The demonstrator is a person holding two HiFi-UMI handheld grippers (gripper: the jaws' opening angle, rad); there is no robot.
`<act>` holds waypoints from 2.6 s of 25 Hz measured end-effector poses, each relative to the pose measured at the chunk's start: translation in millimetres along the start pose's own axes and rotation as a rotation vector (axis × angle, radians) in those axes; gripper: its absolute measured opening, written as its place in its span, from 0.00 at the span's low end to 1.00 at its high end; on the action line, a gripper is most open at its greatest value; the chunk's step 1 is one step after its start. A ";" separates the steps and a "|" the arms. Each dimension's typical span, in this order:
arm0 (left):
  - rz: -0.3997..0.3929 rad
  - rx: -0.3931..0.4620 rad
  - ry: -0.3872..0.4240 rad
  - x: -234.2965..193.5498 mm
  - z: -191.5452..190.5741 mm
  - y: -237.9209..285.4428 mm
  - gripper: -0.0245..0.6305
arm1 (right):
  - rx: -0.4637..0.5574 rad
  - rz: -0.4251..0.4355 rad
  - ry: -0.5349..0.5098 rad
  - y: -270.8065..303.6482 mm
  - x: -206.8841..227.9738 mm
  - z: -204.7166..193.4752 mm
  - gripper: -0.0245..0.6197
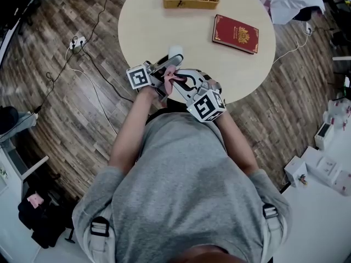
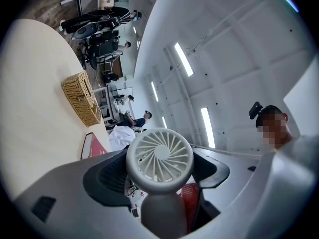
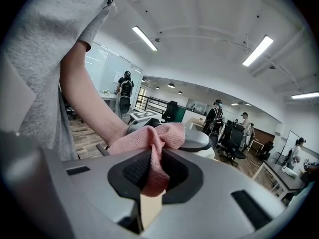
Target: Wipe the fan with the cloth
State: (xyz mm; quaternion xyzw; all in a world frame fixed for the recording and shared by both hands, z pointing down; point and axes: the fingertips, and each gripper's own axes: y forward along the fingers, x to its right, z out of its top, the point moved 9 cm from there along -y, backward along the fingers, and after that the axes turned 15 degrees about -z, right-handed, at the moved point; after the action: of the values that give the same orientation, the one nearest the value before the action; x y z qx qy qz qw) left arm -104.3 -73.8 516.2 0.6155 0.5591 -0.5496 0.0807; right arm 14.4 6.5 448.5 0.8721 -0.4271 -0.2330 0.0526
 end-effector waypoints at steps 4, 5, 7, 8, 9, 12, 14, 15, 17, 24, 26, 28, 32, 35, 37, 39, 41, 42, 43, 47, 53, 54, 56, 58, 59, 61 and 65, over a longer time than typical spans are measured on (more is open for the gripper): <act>-0.005 -0.001 0.001 1.4 1.6 -1.2 0.61 | 0.011 -0.013 0.003 0.4 0.5 0.9 0.10; -0.006 -0.002 0.000 1.8 1.7 -1.4 0.61 | 0.015 -0.019 0.010 0.1 0.7 0.7 0.10; -0.004 -0.011 0.002 2.6 1.8 -2.2 0.61 | 0.019 -0.032 0.031 -0.7 1.2 -0.8 0.10; 0.000 -0.017 0.003 2.7 1.6 -2.7 0.61 | 0.020 -0.037 0.043 -1.3 1.5 -2.1 0.10; 0.004 -0.023 0.003 2.7 1.3 -3.7 0.61 | 0.022 -0.042 0.056 -1.9 1.6 -3.6 0.10; 0.007 -0.027 0.009 4.6 0.1 -8.6 0.61 | 0.037 -0.067 0.103 -4.4 0.5 -7.4 0.10; 0.014 -0.030 0.023 7.2 0.1 -9.9 0.61 | 0.044 -0.083 0.141 -6.7 1.3 -9.9 0.10; 0.020 -0.034 0.032 8.5 0.4 -9.9 0.61 | 0.045 -0.088 0.156 -7.9 2.4 -10.9 0.10; 0.041 -0.046 0.060 11.3 1.8 -10.3 0.61 | 0.040 -0.097 0.173 -9.9 5.6 -12.7 0.10; 0.119 -0.121 0.154 15.2 5.5 -11.5 0.61 | -0.011 -0.132 0.193 -13.9 15.8 -29.3 0.10; 0.137 -0.138 0.171 15.1 5.0 -12.5 0.61 | -0.028 -0.145 0.203 -14.1 17.9 -35.9 0.10; 0.151 -0.154 0.180 14.6 4.6 -13.3 0.61 | -0.039 -0.169 0.234 -15.4 24.1 -42.6 0.10; 0.164 -0.183 0.216 11.8 3.5 -17.1 0.61 | -0.062 -0.224 0.272 -19.9 39.8 -52.9 0.10; 0.207 -0.261 0.261 9.7 -0.9 -15.5 0.61 | -0.075 -0.258 0.293 -22.6 48.9 -61.1 0.10; 0.239 -0.319 0.296 8.0 -5.0 -12.6 0.61 | -0.085 -0.285 0.300 -24.2 53.9 -68.9 0.10; 0.263 -0.364 0.328 7.7 -8.4 -10.4 0.61 | -0.097 -0.307 0.304 -26.5 57.3 -76.7 0.10; 0.279 -0.404 0.354 7.9 -11.6 -9.3 0.61 | -0.109 -0.318 0.316 -28.6 58.6 -81.8 0.10; 0.284 -0.422 0.362 7.8 -13.3 -9.3 0.61 | -0.115 -0.322 0.324 -29.9 59.0 -84.2 0.10; 0.288 -0.435 0.366 7.4 -14.9 -9.5 0.61 | -0.120 -0.326 0.330 -31.3 59.4 -87.1 0.10; 0.308 -0.461 0.367 6.0 -17.9 -13.3 0.61 | -0.138 -0.341 0.338 -35.2 59.0 -95.6 0.10; 0.331 -0.507 0.371 3.1 -21.0 -16.2 0.61 | -0.162 -0.345 0.341 -37.8 57.2 -102.4 0.10; 0.339 -0.512 0.374 2.7 -21.8 -17.2 0.61 | -0.168 -0.345 0.338 -37.8 56.9 -102.9 0.10; 0.354 -0.532 0.387 2.0 -23.6 -17.7 0.61 | -0.187 -0.346 0.316 -37.6 56.2 -105.0 0.10; 0.365 -0.558 0.399 2.6 -25.3 -18.1 0.61 | -0.206 -0.349 0.290 -37.2 54.1 -108.1 0.10; 0.369 -0.567 0.403 3.4 -25.6 -19.0 0.61 | -0.212 -0.348 0.288 -36.6 52.7 -108.3 0.10; 0.377 -0.573 0.406 4.2 -25.3 -21.1 0.61 | -0.215 -0.346 0.296 -35.4 50.5 -107.5 0.10; 0.394 -0.575 0.409 2.2 -24.6 -22.8 0.61 | -0.218 -0.353 0.316 -36.3 50.9 -114.1 0.10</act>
State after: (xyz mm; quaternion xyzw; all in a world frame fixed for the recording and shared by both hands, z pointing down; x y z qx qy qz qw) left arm -108.0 -46.7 535.7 0.7598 0.5659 -0.2110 0.2407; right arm 118.9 -22.1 520.7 0.9478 -0.2273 -0.1441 0.1711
